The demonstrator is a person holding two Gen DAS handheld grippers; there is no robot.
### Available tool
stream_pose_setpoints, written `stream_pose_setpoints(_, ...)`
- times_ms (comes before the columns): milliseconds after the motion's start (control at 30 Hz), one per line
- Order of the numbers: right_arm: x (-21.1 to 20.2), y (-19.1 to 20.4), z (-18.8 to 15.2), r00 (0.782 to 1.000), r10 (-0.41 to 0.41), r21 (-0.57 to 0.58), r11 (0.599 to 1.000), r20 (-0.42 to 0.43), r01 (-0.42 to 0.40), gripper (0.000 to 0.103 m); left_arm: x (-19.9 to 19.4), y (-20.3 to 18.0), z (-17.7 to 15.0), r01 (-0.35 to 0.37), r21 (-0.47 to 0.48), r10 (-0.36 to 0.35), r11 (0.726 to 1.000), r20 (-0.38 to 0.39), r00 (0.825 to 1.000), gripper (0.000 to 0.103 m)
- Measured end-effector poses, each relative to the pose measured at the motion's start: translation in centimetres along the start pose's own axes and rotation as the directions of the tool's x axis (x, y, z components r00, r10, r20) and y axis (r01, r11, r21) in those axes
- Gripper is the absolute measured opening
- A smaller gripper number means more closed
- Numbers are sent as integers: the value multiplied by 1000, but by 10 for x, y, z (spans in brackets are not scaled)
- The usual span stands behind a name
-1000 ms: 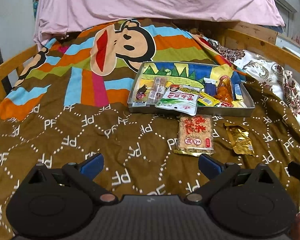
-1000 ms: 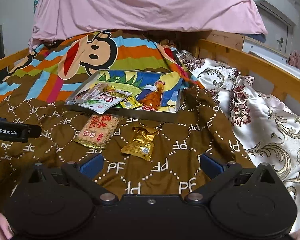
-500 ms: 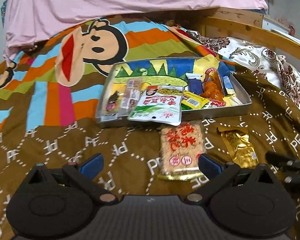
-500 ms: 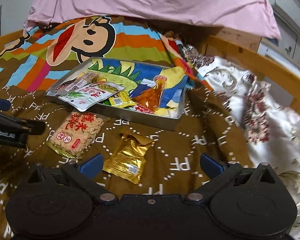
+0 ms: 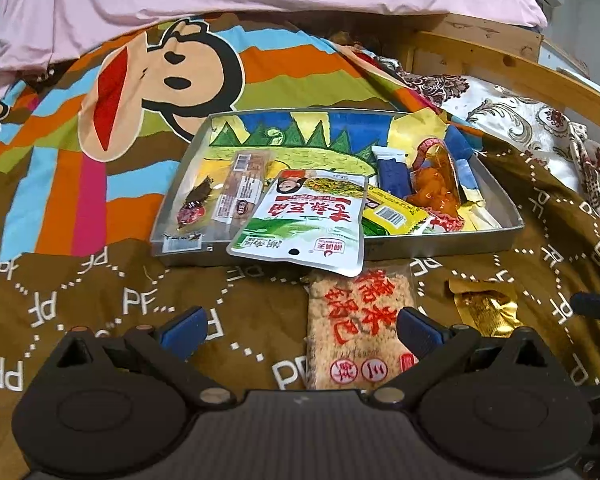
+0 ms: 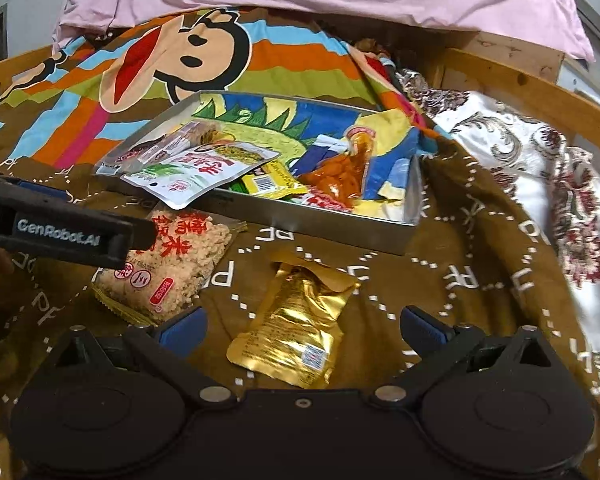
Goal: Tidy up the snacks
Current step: 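Grasp the rice-cracker packet with the left gripper while the right grasps the gold foil pouch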
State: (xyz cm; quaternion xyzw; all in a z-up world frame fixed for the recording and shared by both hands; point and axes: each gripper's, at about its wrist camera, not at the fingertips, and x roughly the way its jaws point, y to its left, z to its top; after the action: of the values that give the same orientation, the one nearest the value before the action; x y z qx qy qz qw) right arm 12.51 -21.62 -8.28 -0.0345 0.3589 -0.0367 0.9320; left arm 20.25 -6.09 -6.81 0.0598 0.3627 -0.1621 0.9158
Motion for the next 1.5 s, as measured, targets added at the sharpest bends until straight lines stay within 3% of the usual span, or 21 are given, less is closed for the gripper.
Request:
stream_pose_setpoints(533,43,-2,-5,998,-32,53,998,-57,35,102,31,-8,-3,75,-24,-76,997,-39,996,102)
stream_pose_setpoints(1333,40,3,-14,997,-61,88,994,-39,64,102,45,-12,-12,102,-15,-103,995,-59,993,102)
stream_pose_setpoints(1500,37,5,-12,996,-76,93,993,-42,80,94,45,-11,-12,103,-4,-103,995,-65,993,102)
